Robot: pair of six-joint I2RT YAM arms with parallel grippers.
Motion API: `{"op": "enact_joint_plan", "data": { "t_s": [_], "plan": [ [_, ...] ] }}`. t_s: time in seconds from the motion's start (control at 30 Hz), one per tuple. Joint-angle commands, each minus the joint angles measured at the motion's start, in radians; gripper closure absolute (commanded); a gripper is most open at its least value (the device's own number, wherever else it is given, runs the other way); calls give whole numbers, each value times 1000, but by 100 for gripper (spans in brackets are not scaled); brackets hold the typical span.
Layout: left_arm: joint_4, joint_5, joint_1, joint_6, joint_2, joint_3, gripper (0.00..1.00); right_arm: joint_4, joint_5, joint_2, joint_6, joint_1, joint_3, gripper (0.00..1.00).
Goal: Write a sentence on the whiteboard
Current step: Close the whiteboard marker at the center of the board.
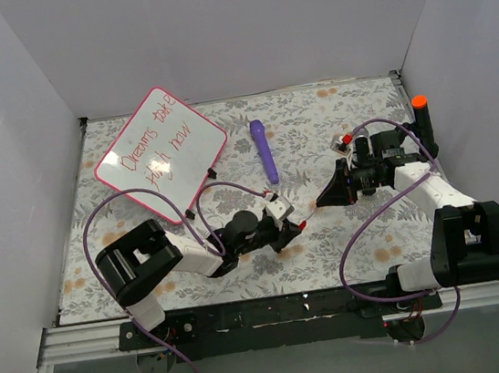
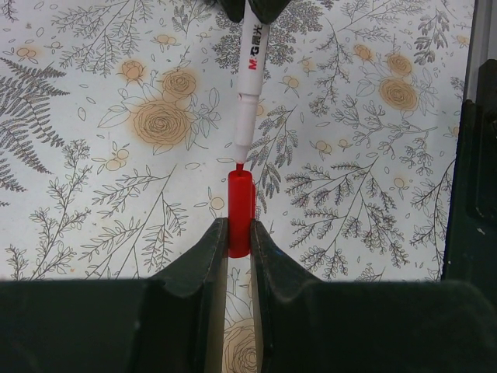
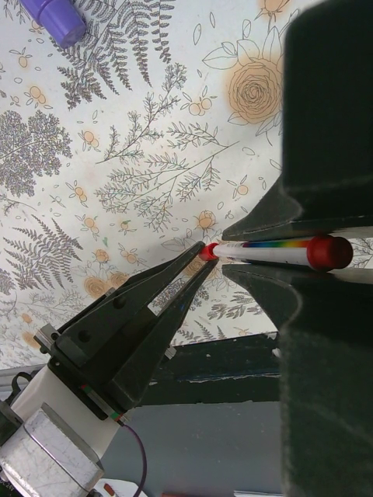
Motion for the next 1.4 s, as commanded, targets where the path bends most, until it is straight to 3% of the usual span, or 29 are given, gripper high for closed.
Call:
{"op": "enact_joint_plan", "data": {
  "t_s": [0.0,0.87,1.1,1.37],
  "plan": [
    [25,-20,-5,4,-20,15,100,13,-21,0,-1,5,-3,99],
    [22,7,-4,64,-26,127,100,-21,-64,71,-29,66,0,99],
    [114,-48,-5,105,3,212,100,-21,-46,103,-25,97,-12,99],
    [83,-27,10,157,-3,364,100,14,-9,146,8,158,-26,99]
  ]
}}
